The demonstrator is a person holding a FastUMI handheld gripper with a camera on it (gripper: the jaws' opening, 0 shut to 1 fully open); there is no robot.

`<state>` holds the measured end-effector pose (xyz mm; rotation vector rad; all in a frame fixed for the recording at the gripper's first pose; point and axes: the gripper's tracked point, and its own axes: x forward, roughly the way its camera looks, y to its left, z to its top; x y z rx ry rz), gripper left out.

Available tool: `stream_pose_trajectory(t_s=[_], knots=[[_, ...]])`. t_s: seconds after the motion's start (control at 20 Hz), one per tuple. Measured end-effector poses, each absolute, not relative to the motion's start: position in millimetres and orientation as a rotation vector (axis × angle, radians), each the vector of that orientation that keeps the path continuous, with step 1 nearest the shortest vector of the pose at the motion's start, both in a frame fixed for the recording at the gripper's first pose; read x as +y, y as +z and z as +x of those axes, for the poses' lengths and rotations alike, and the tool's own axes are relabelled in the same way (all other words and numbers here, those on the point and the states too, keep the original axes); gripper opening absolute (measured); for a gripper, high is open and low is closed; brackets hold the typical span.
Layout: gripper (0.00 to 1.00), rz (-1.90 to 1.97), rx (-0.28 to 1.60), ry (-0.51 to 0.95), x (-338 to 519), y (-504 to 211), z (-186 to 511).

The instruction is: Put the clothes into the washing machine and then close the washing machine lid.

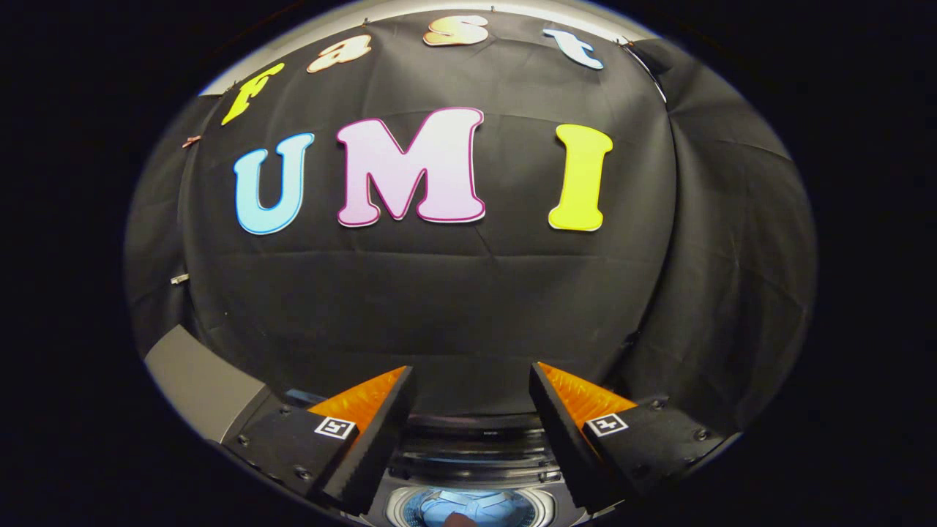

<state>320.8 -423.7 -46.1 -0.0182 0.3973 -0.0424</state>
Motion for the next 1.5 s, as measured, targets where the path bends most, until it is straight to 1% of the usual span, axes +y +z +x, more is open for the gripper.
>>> stream_pose_trajectory(t_s=[0.1, 0.2, 0.25, 0.3, 0.35, 0.4, 0.55, 1.5], knots=[[0.98, -0.02, 0.452, -0.044, -426.6, -67.0, 331.8], [0.99, -0.049, 0.541, -0.042, -431.1, -93.9, 325.8], [0.98, -0.007, 0.517, -0.036, -430.6, -85.1, 321.6], [0.98, 0.026, 0.515, -0.045, -433.0, -91.4, 323.4], [0.97, 0.031, 0.492, -0.039, -429.3, -84.9, 319.6], [0.99, 0.007, 0.493, -0.035, -428.7, -89.6, 316.2], [0.99, 0.007, 0.458, -0.051, -428.6, -86.4, 304.4], [0.99, 0.01, 0.408, -0.061, -427.2, -84.5, 300.9]])
